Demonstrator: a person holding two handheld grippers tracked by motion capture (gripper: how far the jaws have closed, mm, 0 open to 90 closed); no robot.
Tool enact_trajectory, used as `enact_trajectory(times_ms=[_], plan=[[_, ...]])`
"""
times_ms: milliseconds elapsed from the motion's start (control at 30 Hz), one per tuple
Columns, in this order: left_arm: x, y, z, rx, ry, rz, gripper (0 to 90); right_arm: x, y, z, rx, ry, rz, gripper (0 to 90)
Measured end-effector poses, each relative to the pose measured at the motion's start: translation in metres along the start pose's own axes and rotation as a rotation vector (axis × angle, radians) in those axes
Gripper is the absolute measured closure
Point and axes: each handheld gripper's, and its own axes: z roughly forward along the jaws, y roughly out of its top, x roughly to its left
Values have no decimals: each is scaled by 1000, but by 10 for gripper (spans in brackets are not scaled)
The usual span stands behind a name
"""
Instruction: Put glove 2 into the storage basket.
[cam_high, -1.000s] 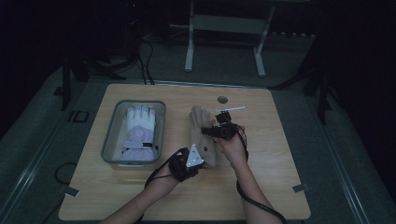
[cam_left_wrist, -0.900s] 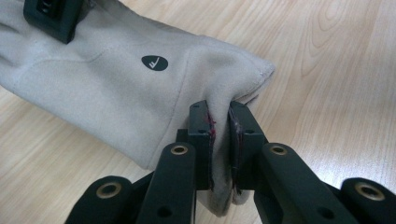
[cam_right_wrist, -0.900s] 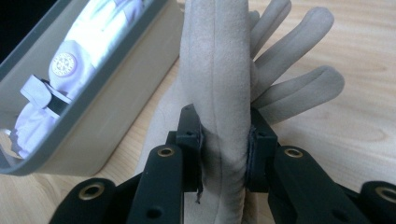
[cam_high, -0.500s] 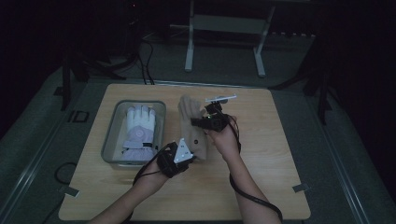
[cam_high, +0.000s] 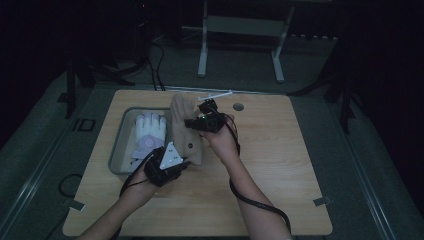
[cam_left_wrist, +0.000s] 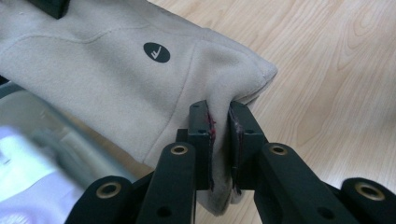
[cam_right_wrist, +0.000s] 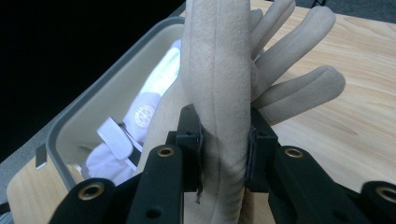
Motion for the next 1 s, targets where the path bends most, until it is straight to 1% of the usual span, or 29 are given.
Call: enact_trajectory(times_ms=[67, 200, 300, 333, 533, 600, 667, 800, 867, 900, 967, 1000], plan=[[5, -4, -7, 8, 5, -2, 817, 5, 4, 6, 0, 12, 0, 726], [14, -13, -18, 25, 32, -7, 817, 15, 10, 18, 2, 28, -10, 725], [22, -19, -25, 36, 48, -20, 817, 23, 13, 28, -8, 38, -14, 726], [25, -22, -28, 34, 47, -31, 817, 25, 15, 31, -7, 39, -15, 725], [40, -36, -42, 49, 74, -49, 817, 37, 25, 53, 6, 69, -18, 725], [43, -41, -46, 58, 91, -51, 817, 42, 28, 61, 15, 79, -27, 725], [48, -45, -50, 65, 94, -66, 817, 47, 32, 69, 24, 89, -31, 725], [55, -53, -58, 70, 111, -77, 817, 58, 38, 83, 31, 103, -43, 724], [58, -56, -62, 71, 120, -78, 817, 61, 39, 89, 34, 110, -44, 724], [59, -58, -63, 70, 120, -84, 817, 62, 39, 92, 33, 114, -40, 724], [62, -62, -63, 74, 118, -99, 817, 63, 38, 98, 38, 117, -44, 723], [64, -64, -62, 82, 118, -99, 817, 63, 38, 101, 41, 115, -46, 723]])
